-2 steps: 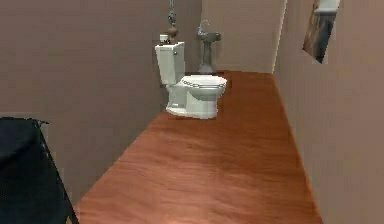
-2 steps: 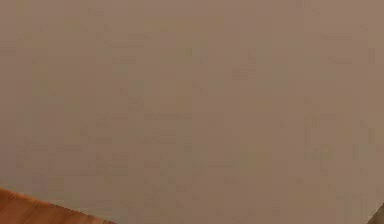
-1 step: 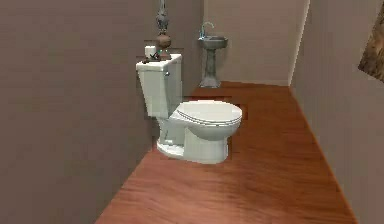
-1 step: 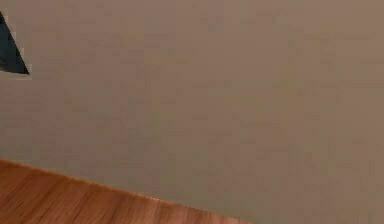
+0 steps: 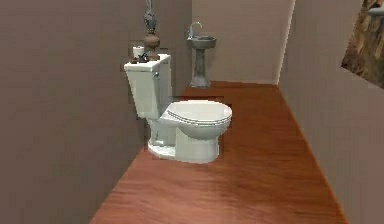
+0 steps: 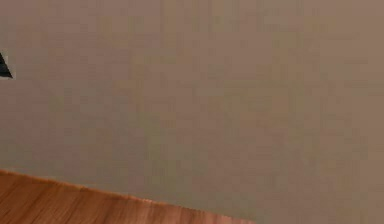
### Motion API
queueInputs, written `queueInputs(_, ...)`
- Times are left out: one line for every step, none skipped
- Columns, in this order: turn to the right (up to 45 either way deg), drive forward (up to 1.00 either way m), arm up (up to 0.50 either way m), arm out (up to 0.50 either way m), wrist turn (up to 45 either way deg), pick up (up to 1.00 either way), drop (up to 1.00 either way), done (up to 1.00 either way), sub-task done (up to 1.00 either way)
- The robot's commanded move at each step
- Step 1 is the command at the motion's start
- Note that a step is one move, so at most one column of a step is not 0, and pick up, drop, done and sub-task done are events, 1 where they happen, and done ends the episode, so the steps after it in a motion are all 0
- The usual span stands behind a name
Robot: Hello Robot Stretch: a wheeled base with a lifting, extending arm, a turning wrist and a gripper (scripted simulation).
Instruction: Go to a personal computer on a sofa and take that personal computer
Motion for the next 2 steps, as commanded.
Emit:
queueInputs(0.0,1.00,0.00,0.00,0.0,0.00,0.00,0.00,0.00)
queueInputs(6.0,0.00,0.00,0.00,0.0,0.00,0.00,0.00,0.00)
